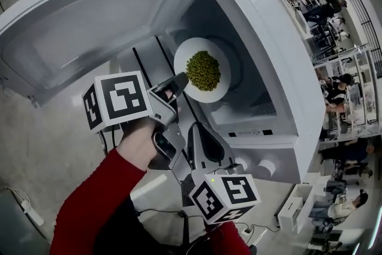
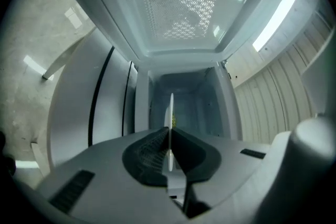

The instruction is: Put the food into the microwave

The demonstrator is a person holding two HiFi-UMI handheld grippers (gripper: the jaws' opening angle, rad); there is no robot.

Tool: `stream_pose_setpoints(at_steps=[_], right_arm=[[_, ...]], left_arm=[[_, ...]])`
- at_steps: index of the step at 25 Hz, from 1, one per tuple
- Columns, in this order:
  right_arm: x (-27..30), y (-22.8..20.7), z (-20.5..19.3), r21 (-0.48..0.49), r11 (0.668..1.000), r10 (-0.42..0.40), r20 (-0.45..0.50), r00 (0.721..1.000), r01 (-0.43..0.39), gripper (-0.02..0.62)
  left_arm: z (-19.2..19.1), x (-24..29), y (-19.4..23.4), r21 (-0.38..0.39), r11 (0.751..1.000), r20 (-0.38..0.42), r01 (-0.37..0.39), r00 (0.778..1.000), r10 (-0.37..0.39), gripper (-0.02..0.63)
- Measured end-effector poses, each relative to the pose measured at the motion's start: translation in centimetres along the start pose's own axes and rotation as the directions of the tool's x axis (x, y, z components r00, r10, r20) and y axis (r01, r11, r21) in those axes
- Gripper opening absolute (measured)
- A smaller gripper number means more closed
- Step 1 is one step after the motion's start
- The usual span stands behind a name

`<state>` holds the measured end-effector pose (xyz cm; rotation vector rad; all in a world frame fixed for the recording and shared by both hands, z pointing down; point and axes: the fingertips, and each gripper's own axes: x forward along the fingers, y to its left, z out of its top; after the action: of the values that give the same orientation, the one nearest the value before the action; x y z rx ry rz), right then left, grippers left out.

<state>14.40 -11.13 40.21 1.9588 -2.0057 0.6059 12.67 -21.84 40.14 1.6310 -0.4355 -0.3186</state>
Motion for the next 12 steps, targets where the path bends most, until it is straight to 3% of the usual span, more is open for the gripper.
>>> stream_pose_setpoints(at_steps=[12], right_arm=[[1.1,-0.2,0.1,0.037,0.999,0.015,-0.081,0.997,-0.012,0.014]], left_arm=[[0.2,4.2,-1.2,0.019,0.999,-0.040,-0.028,0.999,0.029,0.025]])
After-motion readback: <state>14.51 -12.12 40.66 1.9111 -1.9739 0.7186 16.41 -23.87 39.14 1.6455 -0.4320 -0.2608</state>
